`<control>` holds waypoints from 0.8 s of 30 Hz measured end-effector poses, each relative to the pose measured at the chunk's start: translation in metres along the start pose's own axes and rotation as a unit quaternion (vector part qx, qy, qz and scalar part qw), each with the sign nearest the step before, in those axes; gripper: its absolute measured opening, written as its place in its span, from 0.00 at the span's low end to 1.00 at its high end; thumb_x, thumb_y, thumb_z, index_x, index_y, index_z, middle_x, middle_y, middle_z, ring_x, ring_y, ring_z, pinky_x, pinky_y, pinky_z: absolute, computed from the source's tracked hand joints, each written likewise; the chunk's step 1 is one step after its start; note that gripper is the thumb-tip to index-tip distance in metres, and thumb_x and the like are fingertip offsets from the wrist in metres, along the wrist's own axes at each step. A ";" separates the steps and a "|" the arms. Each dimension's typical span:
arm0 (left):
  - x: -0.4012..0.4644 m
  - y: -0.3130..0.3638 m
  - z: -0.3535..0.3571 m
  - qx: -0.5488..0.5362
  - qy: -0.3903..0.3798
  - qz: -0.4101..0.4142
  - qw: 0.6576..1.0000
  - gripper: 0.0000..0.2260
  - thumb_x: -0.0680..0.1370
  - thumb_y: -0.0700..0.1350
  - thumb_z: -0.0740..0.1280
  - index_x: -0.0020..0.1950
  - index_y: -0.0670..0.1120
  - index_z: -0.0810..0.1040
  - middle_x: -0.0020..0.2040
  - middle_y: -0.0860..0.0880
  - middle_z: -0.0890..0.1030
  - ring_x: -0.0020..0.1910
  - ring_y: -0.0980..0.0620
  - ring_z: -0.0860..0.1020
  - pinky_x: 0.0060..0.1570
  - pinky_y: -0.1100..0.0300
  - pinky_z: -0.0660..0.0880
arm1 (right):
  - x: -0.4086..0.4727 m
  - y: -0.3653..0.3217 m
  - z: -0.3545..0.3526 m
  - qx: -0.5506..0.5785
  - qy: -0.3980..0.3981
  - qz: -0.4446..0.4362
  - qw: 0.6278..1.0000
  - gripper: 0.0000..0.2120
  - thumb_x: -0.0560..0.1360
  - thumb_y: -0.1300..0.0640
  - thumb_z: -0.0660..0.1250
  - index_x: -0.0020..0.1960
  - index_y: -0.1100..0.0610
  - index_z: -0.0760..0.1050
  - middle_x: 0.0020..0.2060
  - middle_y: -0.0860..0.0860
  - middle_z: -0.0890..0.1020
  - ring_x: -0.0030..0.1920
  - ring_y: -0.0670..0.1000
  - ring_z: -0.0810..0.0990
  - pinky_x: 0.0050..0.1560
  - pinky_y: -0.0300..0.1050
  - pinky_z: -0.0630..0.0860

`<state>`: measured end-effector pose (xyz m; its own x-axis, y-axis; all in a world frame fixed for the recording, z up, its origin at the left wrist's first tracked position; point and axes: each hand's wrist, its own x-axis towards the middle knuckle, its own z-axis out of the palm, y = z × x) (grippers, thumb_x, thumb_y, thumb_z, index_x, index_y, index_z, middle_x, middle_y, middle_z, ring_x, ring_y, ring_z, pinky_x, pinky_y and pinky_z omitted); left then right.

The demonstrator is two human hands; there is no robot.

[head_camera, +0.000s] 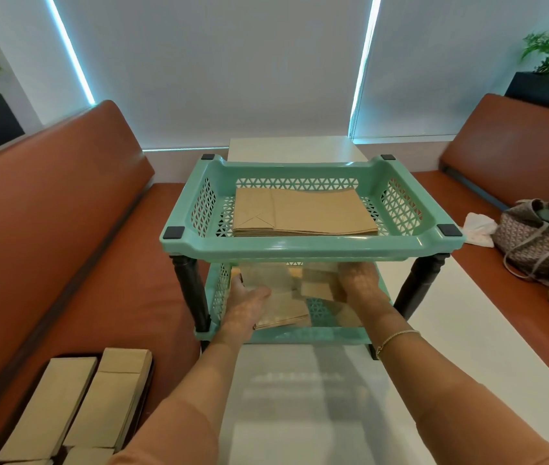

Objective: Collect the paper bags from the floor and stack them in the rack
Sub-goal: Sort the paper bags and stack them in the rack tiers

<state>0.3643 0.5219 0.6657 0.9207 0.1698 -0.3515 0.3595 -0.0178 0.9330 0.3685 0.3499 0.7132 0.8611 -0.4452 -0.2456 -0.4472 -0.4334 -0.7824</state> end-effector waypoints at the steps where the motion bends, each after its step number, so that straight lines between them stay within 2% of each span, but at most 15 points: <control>1: 0.000 0.000 0.000 0.003 0.001 0.001 1.000 0.18 0.74 0.37 0.67 0.62 0.46 0.66 0.48 0.48 0.77 0.51 0.47 0.76 0.52 0.52 0.75 | -0.002 0.000 0.005 -0.001 -0.008 0.019 1.000 0.06 0.71 0.60 0.63 0.40 0.61 0.77 0.47 0.59 0.81 0.48 0.60 0.79 0.53 0.51 0.77; 2: 0.001 0.000 0.000 0.011 0.002 0.001 1.000 0.17 0.75 0.38 0.66 0.61 0.48 0.66 0.47 0.49 0.77 0.51 0.48 0.76 0.51 0.53 0.74 | -0.004 0.000 0.010 -0.001 -0.015 0.018 1.000 0.08 0.71 0.57 0.63 0.41 0.60 0.78 0.47 0.56 0.82 0.48 0.58 0.80 0.54 0.51 0.77; 4: 0.001 -0.001 0.000 0.021 -0.001 -0.003 1.000 0.17 0.76 0.41 0.65 0.63 0.49 0.66 0.48 0.50 0.77 0.51 0.48 0.76 0.54 0.50 0.74 | -0.015 0.001 0.024 0.018 -0.039 -0.003 0.999 0.11 0.75 0.56 0.62 0.52 0.61 0.77 0.50 0.53 0.80 0.51 0.53 0.78 0.57 0.48 0.75; 5: 0.000 -0.001 0.000 0.022 -0.003 -0.004 1.000 0.19 0.76 0.43 0.65 0.66 0.50 0.66 0.52 0.48 0.78 0.53 0.47 0.76 0.57 0.48 0.73 | -0.019 0.002 0.032 0.024 -0.058 0.001 0.998 0.12 0.77 0.57 0.62 0.56 0.61 0.77 0.53 0.54 0.80 0.53 0.54 0.78 0.59 0.47 0.74; 7: 0.001 -0.001 0.000 0.026 -0.008 -0.005 1.000 0.23 0.77 0.49 0.65 0.71 0.53 0.63 0.62 0.48 0.75 0.60 0.44 0.73 0.64 0.44 0.69 | -0.025 0.001 0.044 0.008 -0.068 0.010 0.998 0.13 0.77 0.56 0.64 0.59 0.61 0.76 0.55 0.57 0.80 0.56 0.56 0.78 0.60 0.45 0.74; 9: 0.000 0.000 0.000 0.018 -0.012 -0.011 1.000 0.25 0.78 0.51 0.64 0.73 0.53 0.60 0.67 0.49 0.70 0.65 0.44 0.69 0.66 0.47 0.65 | -0.028 -0.002 0.052 -0.028 -0.077 -0.003 0.997 0.16 0.77 0.54 0.64 0.60 0.62 0.75 0.57 0.58 0.80 0.59 0.57 0.77 0.62 0.45 0.73; 11: 0.001 0.001 0.000 0.009 -0.018 -0.018 1.000 0.25 0.78 0.48 0.64 0.73 0.49 0.60 0.63 0.47 0.71 0.61 0.45 0.70 0.62 0.52 0.67 | -0.029 -0.005 0.057 -0.078 -0.092 -0.026 0.992 0.18 0.78 0.51 0.63 0.61 0.62 0.75 0.58 0.58 0.79 0.60 0.57 0.77 0.62 0.46 0.72; 14: 0.001 0.000 0.000 0.026 -0.031 -0.012 0.999 0.25 0.74 0.42 0.69 0.69 0.46 0.65 0.55 0.44 0.77 0.54 0.44 0.76 0.59 0.48 0.74 | -0.031 -0.005 0.062 -0.124 -0.107 -0.050 0.985 0.19 0.79 0.49 0.60 0.60 0.62 0.75 0.56 0.58 0.79 0.58 0.57 0.77 0.60 0.45 0.72; 18: 0.000 0.000 0.001 0.051 -0.031 -0.016 0.998 0.27 0.72 0.41 0.70 0.69 0.47 0.65 0.55 0.43 0.78 0.53 0.43 0.77 0.57 0.45 0.75 | -0.025 -0.003 0.062 -0.111 -0.135 -0.051 0.983 0.19 0.78 0.47 0.60 0.59 0.62 0.75 0.55 0.59 0.80 0.57 0.57 0.78 0.61 0.48 0.73; 20: 0.001 0.000 0.001 0.043 -0.026 -0.015 0.999 0.26 0.72 0.41 0.70 0.68 0.46 0.65 0.54 0.44 0.78 0.53 0.44 0.78 0.56 0.48 0.76 | -0.023 0.000 0.056 -0.119 -0.146 -0.073 0.979 0.20 0.79 0.48 0.59 0.61 0.63 0.74 0.57 0.59 0.78 0.58 0.58 0.76 0.62 0.48 0.72; 22: 0.001 0.000 0.000 0.032 -0.022 -0.015 0.999 0.24 0.73 0.39 0.70 0.66 0.46 0.65 0.54 0.45 0.78 0.53 0.45 0.77 0.56 0.50 0.75 | -0.020 0.003 0.047 -0.141 -0.106 -0.112 0.978 0.19 0.79 0.49 0.58 0.61 0.63 0.73 0.58 0.60 0.77 0.58 0.60 0.76 0.59 0.50 0.72; 24: 0.002 0.000 0.000 0.029 -0.021 -0.022 0.999 0.26 0.73 0.39 0.69 0.69 0.47 0.63 0.56 0.45 0.77 0.56 0.44 0.76 0.61 0.46 0.73 | -0.012 0.007 0.036 -0.244 -0.018 -0.142 0.959 0.17 0.79 0.50 0.57 0.60 0.60 0.72 0.59 0.59 0.76 0.59 0.59 0.74 0.59 0.51 0.72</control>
<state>0.3658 0.5223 0.6651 0.9092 0.1297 -0.3956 0.4061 -0.0676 0.9113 0.3634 0.3804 0.6907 0.9688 -0.2315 -0.0890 -0.2461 -0.8521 -0.4620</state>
